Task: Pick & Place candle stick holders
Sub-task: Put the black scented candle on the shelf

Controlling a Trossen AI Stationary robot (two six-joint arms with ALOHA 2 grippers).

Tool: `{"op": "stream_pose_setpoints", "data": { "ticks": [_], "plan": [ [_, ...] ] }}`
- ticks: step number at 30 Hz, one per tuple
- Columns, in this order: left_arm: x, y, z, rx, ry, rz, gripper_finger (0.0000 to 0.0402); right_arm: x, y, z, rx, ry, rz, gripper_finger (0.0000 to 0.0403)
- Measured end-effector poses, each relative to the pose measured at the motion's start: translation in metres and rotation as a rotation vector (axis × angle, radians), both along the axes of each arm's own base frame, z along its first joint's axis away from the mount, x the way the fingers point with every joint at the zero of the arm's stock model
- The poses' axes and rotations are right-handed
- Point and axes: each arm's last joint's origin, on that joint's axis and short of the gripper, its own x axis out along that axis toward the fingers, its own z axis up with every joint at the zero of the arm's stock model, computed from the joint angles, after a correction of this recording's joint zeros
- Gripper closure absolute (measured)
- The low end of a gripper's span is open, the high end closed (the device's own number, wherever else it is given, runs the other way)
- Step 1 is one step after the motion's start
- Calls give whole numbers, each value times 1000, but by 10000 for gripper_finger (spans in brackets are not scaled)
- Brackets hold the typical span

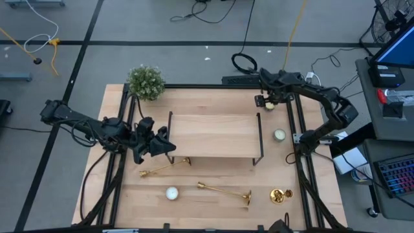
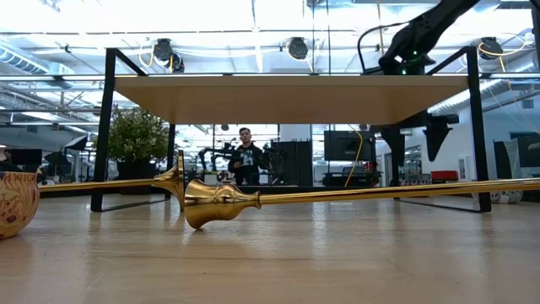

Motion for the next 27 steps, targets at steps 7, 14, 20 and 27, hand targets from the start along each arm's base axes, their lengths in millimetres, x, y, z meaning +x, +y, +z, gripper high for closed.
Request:
{"op": "stream_pose_setpoints", "data": {
  "ticks": [7, 14, 20, 27],
  "plan": [
    [0, 0, 0, 2, 3, 0, 371, -4, 3, -15, 9, -6, -25, 45],
    [0, 0, 0, 1, 3, 0, 371, -9, -3, -23, -12, -48, -70, 45],
    [0, 0, 0, -5, 5, -2, 371, -14, -6, -27, -22, -58, -94, 45],
    [0, 0, 0, -5, 5, 0, 371, -15, -6, -34, -20, -92, -110, 45]
  ]
}}
